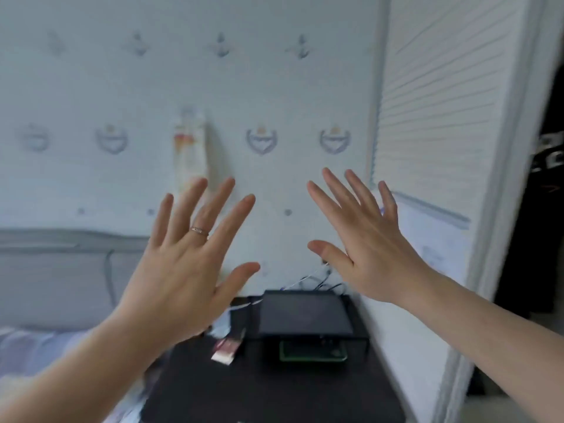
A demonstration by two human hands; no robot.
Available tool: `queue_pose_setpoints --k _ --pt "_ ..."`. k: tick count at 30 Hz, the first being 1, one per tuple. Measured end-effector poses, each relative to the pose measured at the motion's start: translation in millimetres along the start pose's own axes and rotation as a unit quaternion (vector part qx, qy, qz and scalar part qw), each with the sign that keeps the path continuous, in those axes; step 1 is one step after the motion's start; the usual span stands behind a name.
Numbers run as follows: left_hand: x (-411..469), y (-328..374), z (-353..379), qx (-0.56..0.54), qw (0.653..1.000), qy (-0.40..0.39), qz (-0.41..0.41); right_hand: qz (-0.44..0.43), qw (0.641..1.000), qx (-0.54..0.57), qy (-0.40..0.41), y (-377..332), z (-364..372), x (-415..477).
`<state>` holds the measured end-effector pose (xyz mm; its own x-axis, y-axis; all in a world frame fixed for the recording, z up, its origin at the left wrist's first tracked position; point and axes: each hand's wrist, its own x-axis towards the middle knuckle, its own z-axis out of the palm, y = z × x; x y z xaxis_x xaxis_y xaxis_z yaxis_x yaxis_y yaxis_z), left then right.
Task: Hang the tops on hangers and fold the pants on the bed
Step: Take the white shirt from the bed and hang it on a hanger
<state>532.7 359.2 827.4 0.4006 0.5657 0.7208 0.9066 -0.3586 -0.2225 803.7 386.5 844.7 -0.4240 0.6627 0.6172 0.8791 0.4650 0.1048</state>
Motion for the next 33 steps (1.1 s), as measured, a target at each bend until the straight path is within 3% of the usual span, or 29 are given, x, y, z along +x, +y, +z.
queue_pose_setpoints --k 6,12,17,24,33 --pt "-202.5 -80.5 -25.9 -0.007 0.985 -0.083 -0.148 -0.126 0.986 0.08 -0.075 -174.7 72.2 3.8" --pt "-374.2 -126.1 -58.5 0.015 0.931 -0.143 -0.336 -0.234 0.941 0.189 -0.153 -328.9 153.3 -0.6" --pt "-489.9 -148.5 -69.6 0.034 0.844 -0.213 -0.492 -0.301 0.88 0.267 -0.252 -443.0 230.0 -4.9" --pt "-597.3 -214.2 -54.6 0.047 0.73 -0.282 -0.621 -0.377 0.81 0.294 -0.34 -583.7 333.0 32.3" --pt "-690.3 -287.2 -21.4 0.018 0.591 -0.274 -0.759 -0.427 0.72 0.294 -0.461 -730.1 448.0 67.7"
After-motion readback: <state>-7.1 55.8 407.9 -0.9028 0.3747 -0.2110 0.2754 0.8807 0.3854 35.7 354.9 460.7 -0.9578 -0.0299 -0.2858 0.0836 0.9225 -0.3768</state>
